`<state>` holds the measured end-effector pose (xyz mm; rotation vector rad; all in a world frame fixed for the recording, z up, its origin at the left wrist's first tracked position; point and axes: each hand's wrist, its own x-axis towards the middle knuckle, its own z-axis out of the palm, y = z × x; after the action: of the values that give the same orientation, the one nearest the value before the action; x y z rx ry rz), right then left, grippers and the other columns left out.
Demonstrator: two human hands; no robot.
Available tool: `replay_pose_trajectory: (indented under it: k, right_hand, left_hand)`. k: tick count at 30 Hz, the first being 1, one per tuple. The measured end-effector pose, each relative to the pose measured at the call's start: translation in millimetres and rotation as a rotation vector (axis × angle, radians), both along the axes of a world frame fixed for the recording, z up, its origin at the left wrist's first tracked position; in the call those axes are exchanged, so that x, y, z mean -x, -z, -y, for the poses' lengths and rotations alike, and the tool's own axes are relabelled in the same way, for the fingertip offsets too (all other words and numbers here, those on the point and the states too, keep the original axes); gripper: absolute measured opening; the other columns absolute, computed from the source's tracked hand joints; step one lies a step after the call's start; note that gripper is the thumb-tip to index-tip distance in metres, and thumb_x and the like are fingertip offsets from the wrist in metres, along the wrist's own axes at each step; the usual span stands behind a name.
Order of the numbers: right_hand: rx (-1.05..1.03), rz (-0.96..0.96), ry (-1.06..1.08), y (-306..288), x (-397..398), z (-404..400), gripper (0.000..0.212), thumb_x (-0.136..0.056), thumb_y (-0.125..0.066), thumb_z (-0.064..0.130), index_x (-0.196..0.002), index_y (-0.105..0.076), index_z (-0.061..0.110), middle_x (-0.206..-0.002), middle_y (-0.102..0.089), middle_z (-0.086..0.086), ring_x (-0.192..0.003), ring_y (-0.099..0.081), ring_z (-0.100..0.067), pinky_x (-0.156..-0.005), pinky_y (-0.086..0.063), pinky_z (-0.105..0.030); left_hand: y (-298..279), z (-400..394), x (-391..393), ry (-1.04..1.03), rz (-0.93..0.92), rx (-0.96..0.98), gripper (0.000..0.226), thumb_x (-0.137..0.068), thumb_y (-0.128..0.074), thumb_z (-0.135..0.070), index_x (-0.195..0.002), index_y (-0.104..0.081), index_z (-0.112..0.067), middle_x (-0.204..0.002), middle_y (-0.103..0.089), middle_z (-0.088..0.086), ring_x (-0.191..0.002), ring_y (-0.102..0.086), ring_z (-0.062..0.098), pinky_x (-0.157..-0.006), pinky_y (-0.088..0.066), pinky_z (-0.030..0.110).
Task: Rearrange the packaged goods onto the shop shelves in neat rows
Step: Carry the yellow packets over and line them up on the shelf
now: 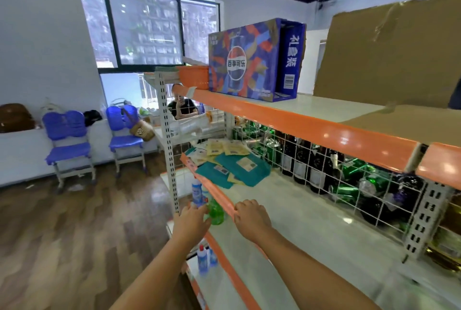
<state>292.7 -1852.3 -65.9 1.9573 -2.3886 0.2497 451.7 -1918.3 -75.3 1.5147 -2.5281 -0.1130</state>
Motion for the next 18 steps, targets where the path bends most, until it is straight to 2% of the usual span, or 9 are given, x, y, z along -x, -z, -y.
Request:
replay_pose_trajectory:
  k: [9, 12, 18]
  right_hand:
    - [-0.012, 0.003, 0.072, 18.8, -5.3, 86.8, 0.032, -0.099, -0.035, 0.023, -0.126, -0.049, 0.016, -0.129, -0.051, -0.007, -0.121, -0.045, -0.026, -0.098, -0.038, -0.038]
    - [0.017, 0.032, 0.118, 14.3, -5.1, 121.7, 0.033, -0.098, -0.037, 0.024, -0.127, -0.050, 0.016, -0.131, -0.051, -0.007, -0.124, -0.043, -0.025, -0.100, -0.037, -0.038]
    - [0.031, 0.039, 0.205, 23.9, -5.1, 176.8, 0.032, -0.096, -0.040, 0.028, -0.124, -0.051, 0.017, -0.129, -0.053, -0.006, -0.123, -0.044, -0.023, -0.101, -0.036, -0.035]
  left_hand:
    - [3.9, 87.4, -12.7, 0.055, 0.063, 0.028, 0.034, -0.097, -0.039, -0.034, -0.128, -0.052, -0.030, -0.132, -0.055, -0.002, -0.123, -0.049, 0.022, -0.097, -0.040, 0.036]
    - [-3.9, 125.5, -18.5, 0.067, 0.087, 0.061, 0.034, -0.098, -0.034, -0.031, -0.126, -0.053, -0.026, -0.124, -0.059, 0.002, -0.115, -0.054, 0.024, -0.094, -0.041, 0.037]
    - [7.2, 191.9, -26.7, 0.109, 0.128, 0.059, 0.034, -0.099, -0.032, -0.034, -0.122, -0.053, -0.021, -0.118, -0.060, 0.003, -0.111, -0.055, 0.026, -0.091, -0.045, 0.038]
